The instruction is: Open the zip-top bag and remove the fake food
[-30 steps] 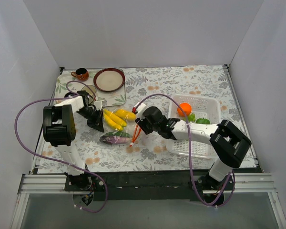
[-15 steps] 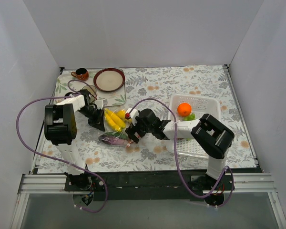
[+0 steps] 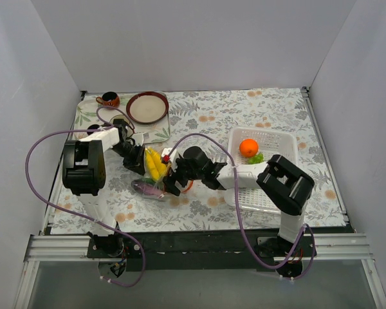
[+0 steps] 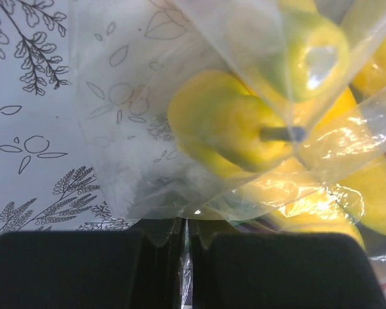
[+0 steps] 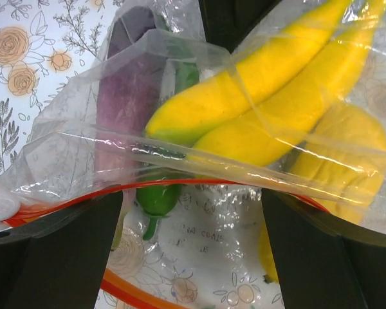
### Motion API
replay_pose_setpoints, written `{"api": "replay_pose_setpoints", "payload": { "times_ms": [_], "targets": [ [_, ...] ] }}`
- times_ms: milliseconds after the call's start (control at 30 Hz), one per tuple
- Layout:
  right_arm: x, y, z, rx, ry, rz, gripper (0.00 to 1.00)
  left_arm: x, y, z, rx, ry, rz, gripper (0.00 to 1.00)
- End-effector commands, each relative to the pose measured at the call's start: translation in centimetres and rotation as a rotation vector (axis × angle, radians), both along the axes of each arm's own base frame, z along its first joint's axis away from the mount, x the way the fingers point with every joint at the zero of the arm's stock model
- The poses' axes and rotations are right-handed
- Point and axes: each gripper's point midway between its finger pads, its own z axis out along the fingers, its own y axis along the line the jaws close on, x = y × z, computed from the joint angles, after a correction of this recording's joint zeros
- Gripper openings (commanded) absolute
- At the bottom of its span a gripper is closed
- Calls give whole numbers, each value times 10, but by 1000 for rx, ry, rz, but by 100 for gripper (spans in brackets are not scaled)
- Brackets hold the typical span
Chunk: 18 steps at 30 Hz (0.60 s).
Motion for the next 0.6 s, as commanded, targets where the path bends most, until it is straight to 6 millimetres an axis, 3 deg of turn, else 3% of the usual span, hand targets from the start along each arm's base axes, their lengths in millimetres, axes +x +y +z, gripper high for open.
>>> {"api": "replay_pose_setpoints", "payload": {
  "times_ms": [0,133,267,433,533,567],
  "targets": [
    [7,26,20,42,-31,23,94,19,21,-37,161,-58,11,0],
    [9,29,5,20,-20,15,89,18,24,-36,179,-64,26,0],
    [11,26,-17,-43,-16,-4,74,12,28,-36,197,-63,21,0],
    [7,10,-50,-147,19,-30,63,6,32,-38,215,-60,3,0],
    [6,2,-52,-157,12,-51,50,4,34,-39,222,-61,-3,0],
    [5,0,-51,-158,11,-54,38,4,34,-40,225,-61,-4,0]
  ]
}}
